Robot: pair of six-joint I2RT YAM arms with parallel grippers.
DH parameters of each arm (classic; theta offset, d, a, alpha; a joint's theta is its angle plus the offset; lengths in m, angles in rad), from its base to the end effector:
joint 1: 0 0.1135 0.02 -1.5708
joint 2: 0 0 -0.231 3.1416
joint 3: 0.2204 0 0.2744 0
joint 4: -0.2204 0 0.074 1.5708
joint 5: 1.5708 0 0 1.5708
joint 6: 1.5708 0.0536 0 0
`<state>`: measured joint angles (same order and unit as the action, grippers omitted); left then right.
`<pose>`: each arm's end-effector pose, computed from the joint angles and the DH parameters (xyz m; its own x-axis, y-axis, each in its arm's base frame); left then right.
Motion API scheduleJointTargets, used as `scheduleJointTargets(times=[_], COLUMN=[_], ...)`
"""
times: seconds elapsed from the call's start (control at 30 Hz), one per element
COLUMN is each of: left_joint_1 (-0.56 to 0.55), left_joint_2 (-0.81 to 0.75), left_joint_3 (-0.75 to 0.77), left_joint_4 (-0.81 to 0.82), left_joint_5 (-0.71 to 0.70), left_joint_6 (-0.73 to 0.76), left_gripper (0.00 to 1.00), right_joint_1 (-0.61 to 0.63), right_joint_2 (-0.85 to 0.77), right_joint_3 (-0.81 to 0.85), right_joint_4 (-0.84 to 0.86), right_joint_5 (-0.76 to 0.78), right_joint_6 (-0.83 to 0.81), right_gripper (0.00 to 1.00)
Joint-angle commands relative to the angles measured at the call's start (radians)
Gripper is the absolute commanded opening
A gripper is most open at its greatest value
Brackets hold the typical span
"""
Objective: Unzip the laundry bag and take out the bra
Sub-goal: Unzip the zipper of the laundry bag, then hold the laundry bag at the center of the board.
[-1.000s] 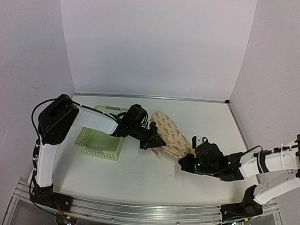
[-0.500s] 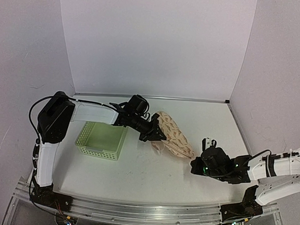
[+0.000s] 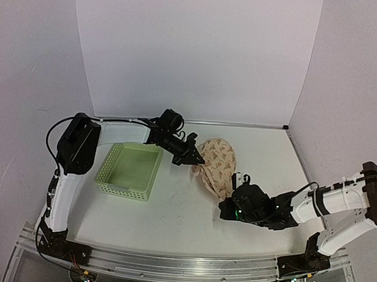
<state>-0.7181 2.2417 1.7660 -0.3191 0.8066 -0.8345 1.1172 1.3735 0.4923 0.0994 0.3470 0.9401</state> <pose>0.3563 -0.3627 0.1459 -0.9804 0.1758 -0.0886 0.1632 0.4744 -0.8650 0.1389 0.2434 0.0840 -0.7793 0.1345 -0.6120 -0.1868 0.8824 0.4318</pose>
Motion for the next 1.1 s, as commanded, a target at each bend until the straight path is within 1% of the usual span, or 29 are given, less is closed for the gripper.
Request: scheduleJointTargets(times=[0.0, 0.07, 0.13, 0.2, 0.33, 0.37, 0.5, 0.67, 0.8, 0.97, 1.07], left_joint_1=[0.042, 0.046, 0.049, 0.053, 0.056, 0.056, 0.055, 0.046, 0.013, -0.026, -0.031], left_joint_2=[0.026, 0.025, 0.003, -0.034, -0.108, -0.127, -0.199, -0.277, -0.315, -0.358, -0.393], left_joint_3=[0.104, 0.100, 0.079, 0.049, 0.004, -0.003, -0.035, -0.113, -0.177, -0.284, -0.393], left_joint_4=[-0.046, -0.073, -0.089, -0.103, -0.128, -0.133, -0.141, -0.141, -0.131, -0.043, 0.074], left_joint_5=[-0.036, -0.059, -0.092, -0.128, -0.192, -0.204, -0.216, -0.214, -0.205, -0.196, -0.194], left_joint_6=[0.076, 0.091, 0.105, 0.112, 0.130, 0.135, 0.142, 0.139, 0.123, 0.030, -0.068], left_gripper=[0.00, 0.10, 0.27, 0.39, 0.53, 0.55, 0.60, 0.65, 0.66, 0.68, 0.69], right_joint_1=[0.025, 0.026, 0.026, 0.025, 0.023, 0.023, 0.009, -0.018, -0.041, -0.067, -0.072], right_joint_2=[0.072, 0.107, 0.135, 0.158, 0.202, 0.210, 0.241, 0.273, 0.293, 0.303, 0.298], right_joint_3=[0.107, 0.142, 0.172, 0.198, 0.247, 0.256, 0.290, 0.325, 0.351, 0.357, 0.344], right_joint_4=[0.036, 0.036, 0.036, 0.034, 0.028, 0.028, 0.025, 0.025, 0.025, 0.026, 0.034], right_joint_5=[-0.031, -0.023, -0.015, -0.011, -0.012, -0.013, -0.033, -0.064, -0.078, -0.087, -0.089], right_joint_6=[-0.009, -0.015, -0.025, -0.037, -0.058, -0.063, -0.071, -0.092, -0.114, -0.133, -0.133], right_gripper=[0.00, 0.00, 0.00, 0.00, 0.00, 0.00, 0.00, 0.00, 0.00, 0.00, 0.00])
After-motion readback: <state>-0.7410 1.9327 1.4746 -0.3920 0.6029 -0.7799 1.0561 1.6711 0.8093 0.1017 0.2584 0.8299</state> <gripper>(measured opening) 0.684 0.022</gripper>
